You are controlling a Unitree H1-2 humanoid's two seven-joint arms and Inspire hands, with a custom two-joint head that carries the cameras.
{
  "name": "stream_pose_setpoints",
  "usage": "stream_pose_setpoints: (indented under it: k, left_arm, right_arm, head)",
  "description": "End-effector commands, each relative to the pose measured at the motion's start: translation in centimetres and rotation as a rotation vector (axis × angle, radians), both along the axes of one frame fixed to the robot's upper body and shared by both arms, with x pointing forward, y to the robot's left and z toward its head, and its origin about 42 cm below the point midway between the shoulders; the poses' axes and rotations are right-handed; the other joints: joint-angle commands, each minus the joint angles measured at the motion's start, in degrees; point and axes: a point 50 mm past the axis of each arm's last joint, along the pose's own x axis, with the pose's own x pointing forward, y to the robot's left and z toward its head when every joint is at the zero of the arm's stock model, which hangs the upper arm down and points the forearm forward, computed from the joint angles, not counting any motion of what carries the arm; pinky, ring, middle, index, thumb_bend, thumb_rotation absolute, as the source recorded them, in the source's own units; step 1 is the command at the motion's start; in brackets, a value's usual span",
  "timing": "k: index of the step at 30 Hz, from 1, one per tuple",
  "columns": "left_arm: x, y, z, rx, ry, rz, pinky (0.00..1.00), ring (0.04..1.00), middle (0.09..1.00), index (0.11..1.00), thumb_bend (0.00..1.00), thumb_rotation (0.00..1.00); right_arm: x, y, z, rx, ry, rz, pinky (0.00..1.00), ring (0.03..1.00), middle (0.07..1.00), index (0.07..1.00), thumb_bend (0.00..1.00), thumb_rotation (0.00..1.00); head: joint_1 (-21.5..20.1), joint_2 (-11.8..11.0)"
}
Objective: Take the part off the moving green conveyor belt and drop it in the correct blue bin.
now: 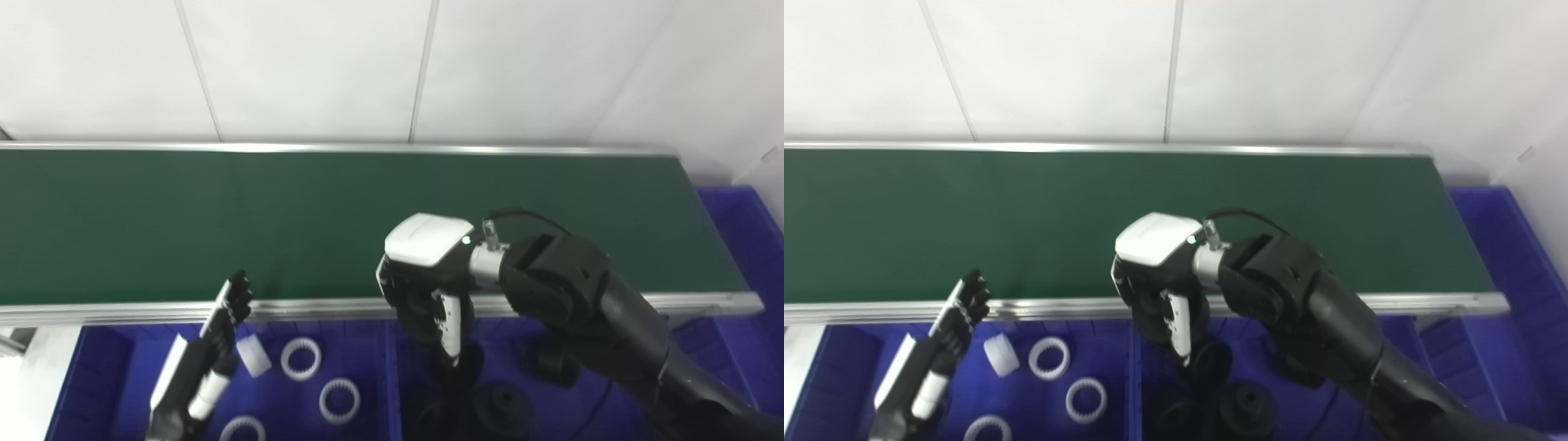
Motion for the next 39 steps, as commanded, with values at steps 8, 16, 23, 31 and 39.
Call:
stream_pose_setpoints:
  k: [8, 16, 23, 31, 39]
  left_arm:
    - [2.3, 1.8, 0.9, -0.017, -0.033, -0.06, 0.98, 0.986, 1.0, 1.0, 0.96, 0.9]
    - [3.5, 2.5, 1.1, -0.013, -0.009, -0.062, 0.97, 0.968, 1.0, 1.0, 1.0, 0.89]
    - [4.1, 2.8, 1.6, -0.008, -0.015, -0.069, 0.95, 0.965, 1.0, 1.0, 0.98, 0.9]
    - [4.5, 2.5, 1.7, -0.021, -0.023, -0.068, 0.91, 0.949, 1.0, 1.0, 0.98, 0.88]
    - [4.7, 2.1, 1.6, -0.032, -0.024, -0.068, 0.91, 0.945, 1.0, 1.0, 0.99, 0.88]
  right_arm:
    - [-2.4, -2.0, -0.8, 0.106, -0.059, -0.163, 0.3, 0.41, 0.522, 0.662, 0.53, 0.0]
    - [-4.7, -4.5, -2.4, 0.13, -0.094, -0.308, 0.27, 0.411, 0.515, 0.52, 0.52, 0.0]
    - [-6.0, -5.1, -3.7, 0.099, -0.089, -0.351, 0.32, 0.418, 0.524, 0.493, 0.52, 0.0]
    - [-7.3, -5.2, -5.5, 0.061, -0.096, -0.401, 0.33, 0.42, 0.529, 0.495, 0.52, 0.1]
    - [-8.4, -4.8, -7.2, -0.002, -0.009, -0.493, 0.95, 0.948, 0.958, 0.899, 1.0, 0.9]
  head:
    - [-2.7, 1.1]
    - [-2.9, 2.0]
    - [-2.4, 2.0]
    - [-2.3, 1.9]
    - [-1.6, 1.2]
